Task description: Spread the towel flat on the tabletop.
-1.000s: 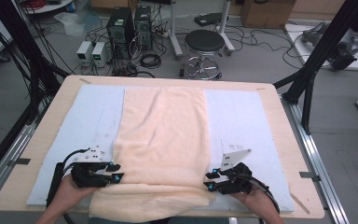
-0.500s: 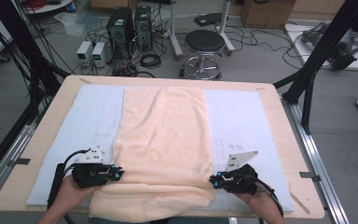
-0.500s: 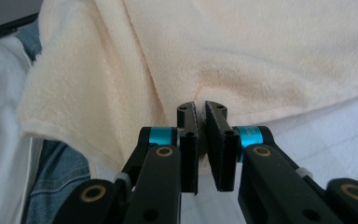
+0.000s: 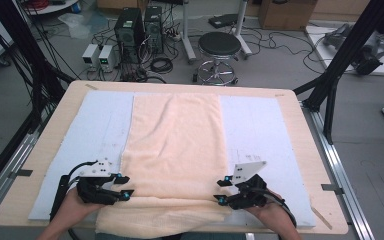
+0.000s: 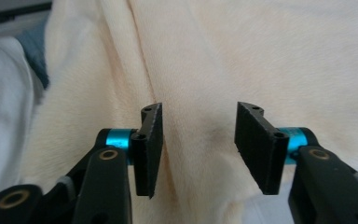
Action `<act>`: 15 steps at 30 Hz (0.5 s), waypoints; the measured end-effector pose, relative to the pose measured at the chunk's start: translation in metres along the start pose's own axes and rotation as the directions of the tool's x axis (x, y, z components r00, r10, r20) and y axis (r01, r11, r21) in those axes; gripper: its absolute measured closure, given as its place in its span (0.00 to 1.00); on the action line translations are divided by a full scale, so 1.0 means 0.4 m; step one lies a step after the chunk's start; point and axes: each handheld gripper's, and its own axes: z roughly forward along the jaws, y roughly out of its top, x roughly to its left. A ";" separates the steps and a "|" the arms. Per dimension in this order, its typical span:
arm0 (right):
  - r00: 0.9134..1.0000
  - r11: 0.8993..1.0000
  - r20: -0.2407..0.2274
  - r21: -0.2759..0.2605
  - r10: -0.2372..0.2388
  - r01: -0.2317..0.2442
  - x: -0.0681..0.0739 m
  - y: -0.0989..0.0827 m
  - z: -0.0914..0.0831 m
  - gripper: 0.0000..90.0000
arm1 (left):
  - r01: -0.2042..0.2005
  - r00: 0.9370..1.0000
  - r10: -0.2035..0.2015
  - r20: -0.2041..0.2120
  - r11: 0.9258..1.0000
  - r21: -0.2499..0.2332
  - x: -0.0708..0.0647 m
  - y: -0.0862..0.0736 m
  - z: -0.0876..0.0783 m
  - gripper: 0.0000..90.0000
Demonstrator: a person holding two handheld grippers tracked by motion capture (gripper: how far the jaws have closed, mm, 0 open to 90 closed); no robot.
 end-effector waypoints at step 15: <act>0.981 0.996 0.174 -0.006 0.085 -0.086 -0.178 0.120 0.012 0.89 | 0.151 0.952 -0.193 -0.240 0.972 -0.182 0.158 0.157 0.031 0.84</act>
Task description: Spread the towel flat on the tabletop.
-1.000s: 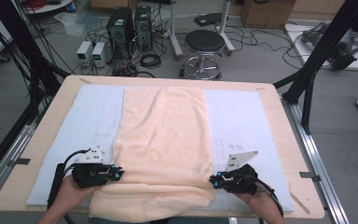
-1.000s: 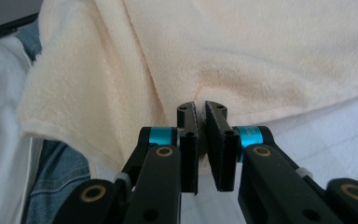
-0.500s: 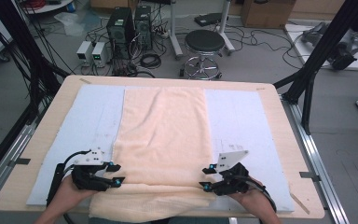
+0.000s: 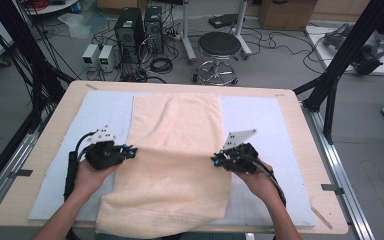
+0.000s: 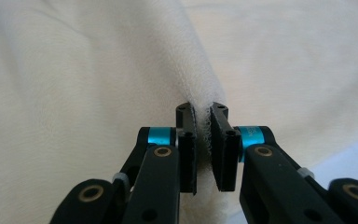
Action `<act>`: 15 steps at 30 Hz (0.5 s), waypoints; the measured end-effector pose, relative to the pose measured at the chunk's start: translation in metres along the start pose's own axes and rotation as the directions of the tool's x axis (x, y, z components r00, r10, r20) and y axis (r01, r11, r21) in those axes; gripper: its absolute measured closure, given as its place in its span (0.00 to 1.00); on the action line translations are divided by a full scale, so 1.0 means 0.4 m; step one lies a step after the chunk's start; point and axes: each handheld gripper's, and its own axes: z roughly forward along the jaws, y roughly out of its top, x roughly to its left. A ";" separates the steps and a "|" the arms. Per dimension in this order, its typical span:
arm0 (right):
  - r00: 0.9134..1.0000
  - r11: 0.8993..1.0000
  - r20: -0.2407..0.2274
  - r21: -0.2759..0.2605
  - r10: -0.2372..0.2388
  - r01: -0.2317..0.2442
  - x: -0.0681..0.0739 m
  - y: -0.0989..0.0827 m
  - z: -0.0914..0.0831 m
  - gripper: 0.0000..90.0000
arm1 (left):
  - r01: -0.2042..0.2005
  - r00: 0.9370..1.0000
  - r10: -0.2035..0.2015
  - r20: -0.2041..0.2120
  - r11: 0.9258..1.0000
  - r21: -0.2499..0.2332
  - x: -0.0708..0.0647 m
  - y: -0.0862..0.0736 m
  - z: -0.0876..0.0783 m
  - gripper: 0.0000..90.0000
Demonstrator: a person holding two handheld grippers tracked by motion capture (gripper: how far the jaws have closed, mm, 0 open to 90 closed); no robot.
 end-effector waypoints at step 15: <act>0.995 0.991 -0.092 -0.131 -0.045 0.033 0.067 -0.035 -0.068 0.64 | -0.115 0.990 0.117 0.073 0.992 -0.044 -0.044 -0.094 -0.109 0.52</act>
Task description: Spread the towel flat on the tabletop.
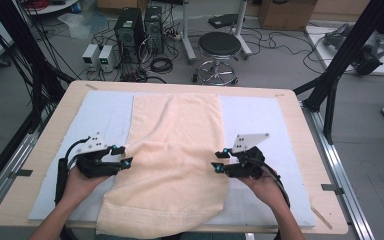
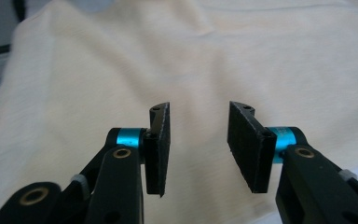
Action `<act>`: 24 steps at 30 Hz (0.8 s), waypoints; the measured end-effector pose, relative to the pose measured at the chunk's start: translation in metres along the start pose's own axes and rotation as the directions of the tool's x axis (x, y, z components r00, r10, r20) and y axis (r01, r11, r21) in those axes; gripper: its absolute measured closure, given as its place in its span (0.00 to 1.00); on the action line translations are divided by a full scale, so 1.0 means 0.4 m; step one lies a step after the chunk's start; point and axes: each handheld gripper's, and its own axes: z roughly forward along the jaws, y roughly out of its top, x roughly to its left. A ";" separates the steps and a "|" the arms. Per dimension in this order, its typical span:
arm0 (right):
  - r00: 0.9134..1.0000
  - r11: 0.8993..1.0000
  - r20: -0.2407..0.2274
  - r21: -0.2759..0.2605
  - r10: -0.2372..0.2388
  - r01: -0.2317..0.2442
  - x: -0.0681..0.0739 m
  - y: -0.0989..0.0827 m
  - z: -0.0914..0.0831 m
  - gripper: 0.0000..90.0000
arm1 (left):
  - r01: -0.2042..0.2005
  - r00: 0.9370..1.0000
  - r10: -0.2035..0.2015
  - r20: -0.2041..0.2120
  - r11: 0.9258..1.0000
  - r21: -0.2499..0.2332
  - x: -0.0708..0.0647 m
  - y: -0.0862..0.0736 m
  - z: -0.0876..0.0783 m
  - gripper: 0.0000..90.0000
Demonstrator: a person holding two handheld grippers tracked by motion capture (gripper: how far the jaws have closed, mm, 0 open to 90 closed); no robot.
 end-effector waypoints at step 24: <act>0.986 0.991 -0.154 0.107 -0.063 0.080 0.135 -0.079 -0.008 0.96 | -0.124 0.981 0.112 0.159 0.990 0.071 -0.130 -0.063 -0.099 0.95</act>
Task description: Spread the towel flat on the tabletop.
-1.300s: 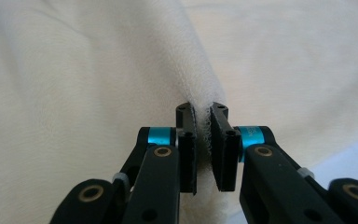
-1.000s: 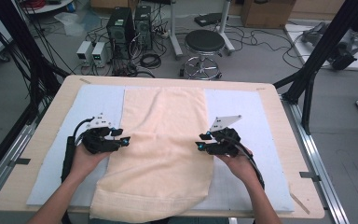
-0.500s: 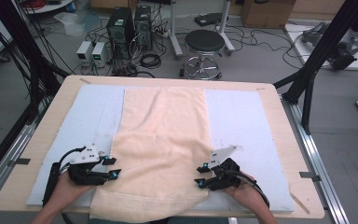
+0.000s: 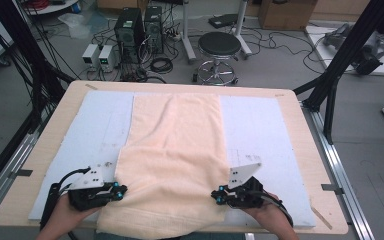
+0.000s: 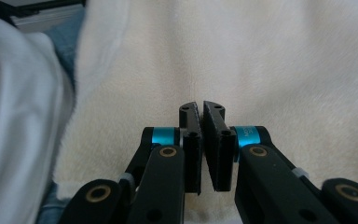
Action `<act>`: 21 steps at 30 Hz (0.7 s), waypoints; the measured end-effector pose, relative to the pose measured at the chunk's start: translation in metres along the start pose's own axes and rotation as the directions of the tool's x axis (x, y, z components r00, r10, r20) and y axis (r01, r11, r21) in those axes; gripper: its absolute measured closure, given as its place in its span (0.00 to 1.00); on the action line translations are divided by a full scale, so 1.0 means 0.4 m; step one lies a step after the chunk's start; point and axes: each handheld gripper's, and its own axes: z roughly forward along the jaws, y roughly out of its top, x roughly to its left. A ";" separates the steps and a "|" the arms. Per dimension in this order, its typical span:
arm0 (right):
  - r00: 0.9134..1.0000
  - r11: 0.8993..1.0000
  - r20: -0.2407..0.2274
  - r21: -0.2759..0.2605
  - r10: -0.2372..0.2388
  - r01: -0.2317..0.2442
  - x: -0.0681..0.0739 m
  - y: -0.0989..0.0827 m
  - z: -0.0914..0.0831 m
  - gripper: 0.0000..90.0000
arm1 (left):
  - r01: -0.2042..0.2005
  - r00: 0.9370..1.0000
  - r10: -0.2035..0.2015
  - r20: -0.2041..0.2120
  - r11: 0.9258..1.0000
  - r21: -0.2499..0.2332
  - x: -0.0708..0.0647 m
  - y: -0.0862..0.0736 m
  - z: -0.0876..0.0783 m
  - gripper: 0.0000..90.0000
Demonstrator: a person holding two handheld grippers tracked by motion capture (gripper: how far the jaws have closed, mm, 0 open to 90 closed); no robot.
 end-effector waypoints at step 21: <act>0.999 0.994 0.030 0.105 -0.046 0.042 -0.021 -0.016 0.090 0.72 | -0.010 0.999 0.006 0.040 0.995 0.097 0.018 -0.021 0.088 0.67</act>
